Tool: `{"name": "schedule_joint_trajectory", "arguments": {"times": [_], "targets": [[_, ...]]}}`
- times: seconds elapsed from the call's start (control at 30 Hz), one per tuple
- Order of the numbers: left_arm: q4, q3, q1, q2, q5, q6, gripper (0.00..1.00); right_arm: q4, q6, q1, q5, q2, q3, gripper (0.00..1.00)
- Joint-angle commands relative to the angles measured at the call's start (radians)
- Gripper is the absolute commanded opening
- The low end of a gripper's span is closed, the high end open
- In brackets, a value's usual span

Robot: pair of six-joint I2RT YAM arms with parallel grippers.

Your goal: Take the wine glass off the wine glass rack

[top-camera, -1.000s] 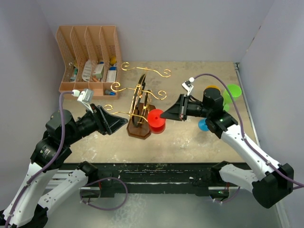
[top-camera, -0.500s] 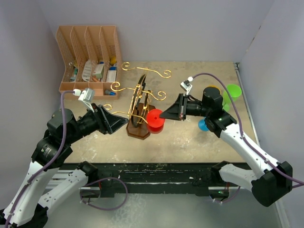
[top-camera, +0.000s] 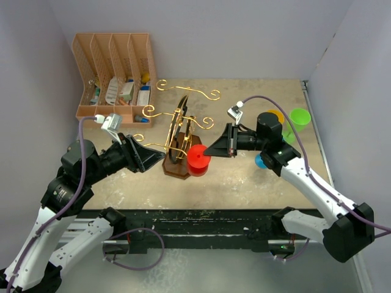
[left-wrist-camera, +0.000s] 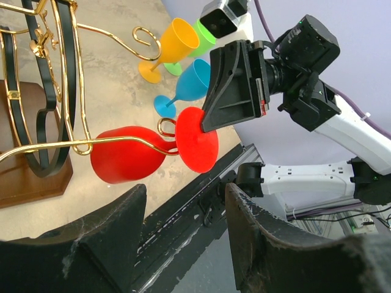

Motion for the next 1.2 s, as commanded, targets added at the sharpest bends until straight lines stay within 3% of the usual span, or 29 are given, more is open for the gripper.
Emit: {"name": "schedule_joint_trajectory", "arguments": {"times": [0.0,0.73,0.93,1.17], "targets": [[0.061,0.002,-0.001,-0.007,0.008,-0.003,0.58,0.078,-0.013,0.017,-0.039,0.026,0.025,0.00],[0.055,0.000,-0.001,-0.013,0.008,-0.012,0.58,0.304,0.088,0.030,0.019,0.186,0.198,0.00],[0.061,0.002,-0.001,-0.008,0.014,-0.021,0.58,0.266,0.056,0.029,0.052,0.211,0.318,0.00],[0.071,0.011,-0.001,0.002,0.018,-0.023,0.58,0.066,-0.037,0.030,0.080,0.179,0.478,0.00]]}}
